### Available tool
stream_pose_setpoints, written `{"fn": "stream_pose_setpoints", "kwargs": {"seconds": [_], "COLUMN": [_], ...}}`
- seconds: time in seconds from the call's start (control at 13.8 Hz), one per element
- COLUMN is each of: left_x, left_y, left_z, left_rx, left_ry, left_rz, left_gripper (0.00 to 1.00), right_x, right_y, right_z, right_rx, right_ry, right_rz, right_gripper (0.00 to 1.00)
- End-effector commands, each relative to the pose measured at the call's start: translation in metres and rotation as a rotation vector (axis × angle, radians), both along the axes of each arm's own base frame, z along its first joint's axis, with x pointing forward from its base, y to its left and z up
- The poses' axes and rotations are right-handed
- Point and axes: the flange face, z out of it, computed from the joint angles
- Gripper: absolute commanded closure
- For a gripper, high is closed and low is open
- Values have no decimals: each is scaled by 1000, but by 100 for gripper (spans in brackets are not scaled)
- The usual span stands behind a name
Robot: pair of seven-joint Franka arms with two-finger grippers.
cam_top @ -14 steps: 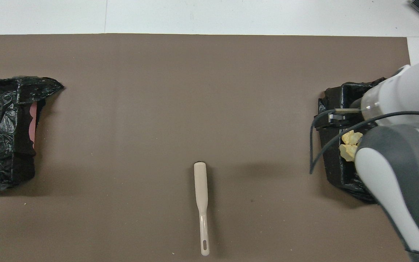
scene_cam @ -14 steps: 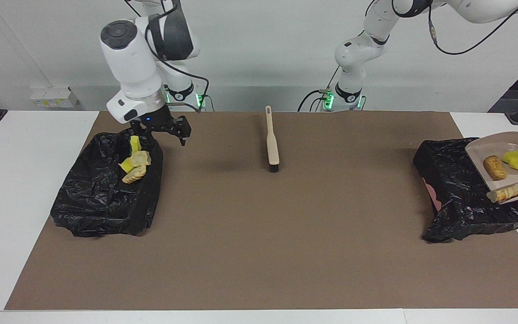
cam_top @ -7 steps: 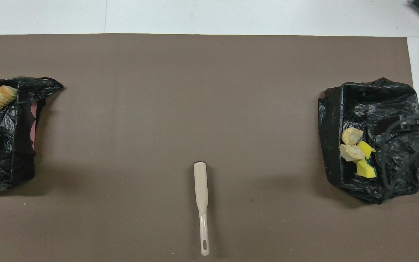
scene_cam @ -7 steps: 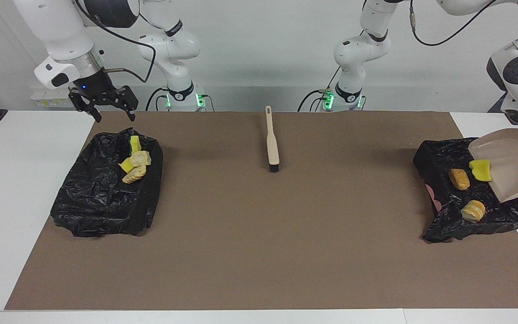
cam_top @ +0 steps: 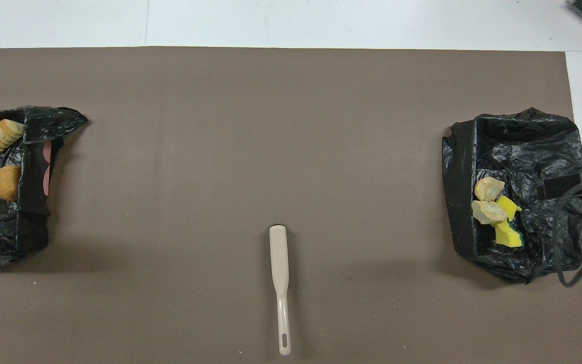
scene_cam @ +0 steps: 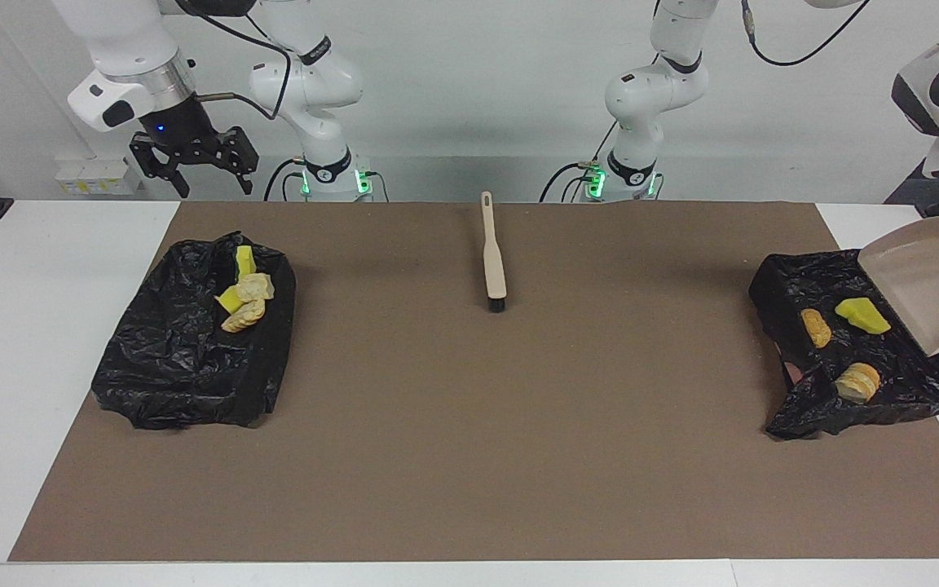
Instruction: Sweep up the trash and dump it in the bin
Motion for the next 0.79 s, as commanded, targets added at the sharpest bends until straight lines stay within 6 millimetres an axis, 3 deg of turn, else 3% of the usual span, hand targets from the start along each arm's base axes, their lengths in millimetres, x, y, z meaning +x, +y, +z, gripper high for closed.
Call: {"fn": "stream_pose_setpoints", "kwargs": {"seconds": [0.0,0.22,0.43,0.65,0.72], "left_x": [3,3,5,3,2], "left_y": [-21,-39,-72,-118,-141], "left_z": [2,-9,-23,-33,-36], "left_rx": [-105,-272,-463,-607,-651], "left_ry": [-49,-121,-187,-198,-210], "left_rz": [61,194,361,509,583], "left_gripper": [100,100,100,100,100], "right_x": [-1,-2,-2,-2,-2], "right_y": [-6,-2,-3,-2,-2], "right_z": [4,4,4,4,4], "right_rx": [-16,-7,-7,-7,-7], "right_ry": [-1,1,1,1,2], "right_rz": [2,7,5,7,7], "right_gripper": [0,0,0,0,0]}}
